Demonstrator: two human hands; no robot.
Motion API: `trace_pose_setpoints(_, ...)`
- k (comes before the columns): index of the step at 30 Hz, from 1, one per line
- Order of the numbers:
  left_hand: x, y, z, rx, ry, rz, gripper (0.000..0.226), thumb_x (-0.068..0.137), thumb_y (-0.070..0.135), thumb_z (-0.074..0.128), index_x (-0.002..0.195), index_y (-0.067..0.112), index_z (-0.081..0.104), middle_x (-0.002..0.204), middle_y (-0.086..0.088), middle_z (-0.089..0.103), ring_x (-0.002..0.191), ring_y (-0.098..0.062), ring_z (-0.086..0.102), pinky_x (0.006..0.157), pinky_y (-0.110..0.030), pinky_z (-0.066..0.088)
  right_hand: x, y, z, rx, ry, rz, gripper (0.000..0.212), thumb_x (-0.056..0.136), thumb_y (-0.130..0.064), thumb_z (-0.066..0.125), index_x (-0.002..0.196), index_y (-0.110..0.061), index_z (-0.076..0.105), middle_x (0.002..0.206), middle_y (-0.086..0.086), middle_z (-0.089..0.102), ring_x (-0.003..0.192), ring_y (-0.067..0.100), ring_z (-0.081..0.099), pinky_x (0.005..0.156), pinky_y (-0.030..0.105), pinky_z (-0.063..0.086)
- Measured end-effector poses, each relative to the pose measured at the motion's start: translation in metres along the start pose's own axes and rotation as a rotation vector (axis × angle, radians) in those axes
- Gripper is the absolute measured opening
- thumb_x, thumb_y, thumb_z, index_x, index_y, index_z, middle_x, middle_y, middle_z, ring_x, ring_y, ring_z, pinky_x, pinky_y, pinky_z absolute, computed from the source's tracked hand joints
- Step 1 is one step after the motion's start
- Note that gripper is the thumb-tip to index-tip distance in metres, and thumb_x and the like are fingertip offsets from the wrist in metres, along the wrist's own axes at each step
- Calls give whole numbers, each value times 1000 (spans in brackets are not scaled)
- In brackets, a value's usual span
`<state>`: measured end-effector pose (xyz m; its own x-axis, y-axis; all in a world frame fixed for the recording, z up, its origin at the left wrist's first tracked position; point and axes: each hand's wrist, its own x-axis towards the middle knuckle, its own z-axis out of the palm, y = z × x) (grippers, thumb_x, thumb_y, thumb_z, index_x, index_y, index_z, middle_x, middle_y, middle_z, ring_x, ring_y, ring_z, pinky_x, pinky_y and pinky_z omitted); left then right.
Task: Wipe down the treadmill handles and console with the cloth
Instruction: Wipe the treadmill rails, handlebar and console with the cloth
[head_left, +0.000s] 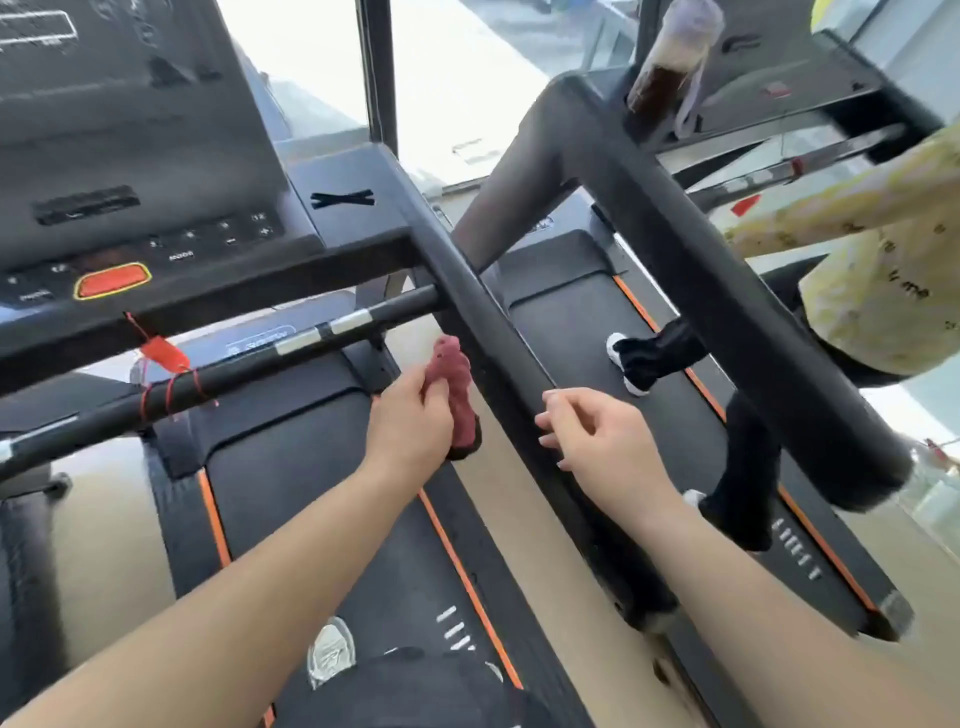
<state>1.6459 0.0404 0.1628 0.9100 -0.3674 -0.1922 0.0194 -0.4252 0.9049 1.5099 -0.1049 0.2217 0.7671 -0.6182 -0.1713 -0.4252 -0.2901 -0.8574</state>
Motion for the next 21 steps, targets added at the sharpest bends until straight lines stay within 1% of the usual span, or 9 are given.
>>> trace_pose_setpoints(3,15,32,43,99,0,202,31,105,29,47,129,36,63,128,-1,69,118,-24,62,104,-30,45,-11,44,-54,-10,153,69,15,99,-28,56,96,-28,70,88,-6,75,89,17,71,88,47,57)
trace_pose_setpoints(4,18,38,63,176,-57,264,36,106,25,48,140,31,59,148,-5,55,134,-24,50,111,-25,35,-14,58,-68,-22,173,95,14,99,-26,57,101,-29,70,91,-6,75,92,15,71,93,44,55)
trace_pose_setpoints(6,24,35,97,461,-202,326,40,107,28,47,146,30,54,169,-7,23,154,-28,19,125,-35,15,-23,79,-88,-51,164,148,15,98,-24,58,106,-27,70,95,-8,75,96,12,69,96,42,54)
trace_pose_setpoints(9,6,11,126,722,-258,414,40,106,34,43,145,39,53,170,1,20,158,-31,2,126,-52,3,-36,103,-102,-47,106,208,14,96,-25,59,97,-31,71,92,-11,76,94,9,70,93,45,57)
trace_pose_setpoints(12,-66,-1,143,643,-300,580,40,102,37,40,137,38,59,161,6,40,156,-31,14,125,-56,4,-42,117,-105,-23,103,236,13,95,-28,58,94,-32,71,94,-10,76,95,11,71,95,46,56)
trace_pose_setpoints(15,-120,-17,143,702,-599,903,44,99,41,39,140,41,56,157,14,44,155,-22,21,127,-52,4,-40,124,-103,-33,126,231,13,94,-29,58,94,-30,71,97,-7,76,99,15,71,97,41,55)
trace_pose_setpoints(17,-91,-18,133,709,-657,1024,43,101,40,42,141,41,56,155,17,45,153,-15,25,127,-47,6,-38,127,-101,-80,121,227,14,95,-24,58,95,-28,71,96,-7,75,99,16,70,97,38,53)
trace_pose_setpoints(19,-52,-12,125,707,-527,942,42,100,42,40,137,39,60,150,16,50,151,-16,30,125,-51,14,-35,128,-100,-102,106,226,15,95,-26,59,98,-25,74,97,-8,75,98,14,69,97,38,53)
trace_pose_setpoints(21,-41,-5,125,674,-352,708,44,99,42,37,134,35,63,150,11,52,151,-22,30,122,-58,18,-31,125,-97,-112,89,218,18,95,-28,59,102,-23,75,97,-10,75,97,12,69,96,37,53)
